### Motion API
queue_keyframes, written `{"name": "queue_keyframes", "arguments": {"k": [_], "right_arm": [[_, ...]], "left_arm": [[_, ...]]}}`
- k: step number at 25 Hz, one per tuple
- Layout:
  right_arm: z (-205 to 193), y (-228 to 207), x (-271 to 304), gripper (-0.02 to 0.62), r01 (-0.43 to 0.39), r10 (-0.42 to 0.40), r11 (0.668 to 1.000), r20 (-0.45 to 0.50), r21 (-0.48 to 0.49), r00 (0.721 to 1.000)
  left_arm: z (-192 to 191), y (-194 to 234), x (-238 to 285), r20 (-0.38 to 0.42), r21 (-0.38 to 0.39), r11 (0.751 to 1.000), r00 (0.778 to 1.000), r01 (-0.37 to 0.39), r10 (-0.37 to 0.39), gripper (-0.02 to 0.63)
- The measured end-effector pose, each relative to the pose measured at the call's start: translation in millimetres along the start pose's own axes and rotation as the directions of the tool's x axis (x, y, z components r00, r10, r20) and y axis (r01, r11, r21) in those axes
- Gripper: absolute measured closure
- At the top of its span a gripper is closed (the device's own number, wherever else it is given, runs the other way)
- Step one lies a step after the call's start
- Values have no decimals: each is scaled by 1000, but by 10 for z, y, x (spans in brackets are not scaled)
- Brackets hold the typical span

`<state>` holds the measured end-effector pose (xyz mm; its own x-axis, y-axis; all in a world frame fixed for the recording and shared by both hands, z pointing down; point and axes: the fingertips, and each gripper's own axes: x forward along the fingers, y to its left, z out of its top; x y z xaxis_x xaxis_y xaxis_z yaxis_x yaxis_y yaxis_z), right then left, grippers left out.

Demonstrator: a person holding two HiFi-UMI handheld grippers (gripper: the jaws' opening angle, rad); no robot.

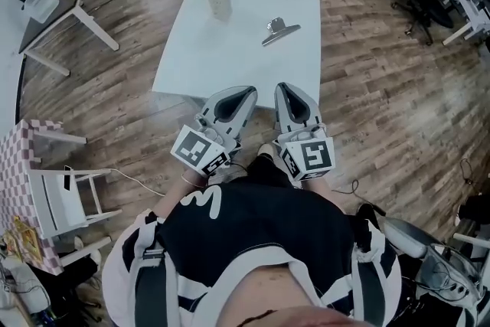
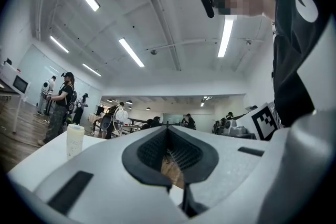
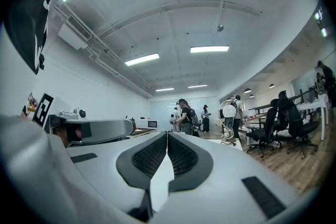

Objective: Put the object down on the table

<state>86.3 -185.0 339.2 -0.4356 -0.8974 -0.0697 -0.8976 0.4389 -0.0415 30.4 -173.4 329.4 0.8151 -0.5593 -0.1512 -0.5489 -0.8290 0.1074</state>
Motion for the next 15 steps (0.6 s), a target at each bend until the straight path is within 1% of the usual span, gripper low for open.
{"name": "queue_keyframes", "arguments": {"k": [3, 10, 15], "right_arm": [[-15, 383, -266, 575, 16, -16, 1000, -2, 2, 1000], [-68, 1116, -973, 575, 89, -88, 996, -31, 19, 996], [30, 1366, -1316, 575, 121, -121, 993, -23, 0, 992]], "left_arm": [[15, -203, -392, -5, -8, 1000, 1000, 12, -12, 601], [9, -769, -1192, -38, -40, 997, 997, 67, -69, 601], [35, -1076, -1494, -41, -52, 994, 994, 95, -97, 601]]}}
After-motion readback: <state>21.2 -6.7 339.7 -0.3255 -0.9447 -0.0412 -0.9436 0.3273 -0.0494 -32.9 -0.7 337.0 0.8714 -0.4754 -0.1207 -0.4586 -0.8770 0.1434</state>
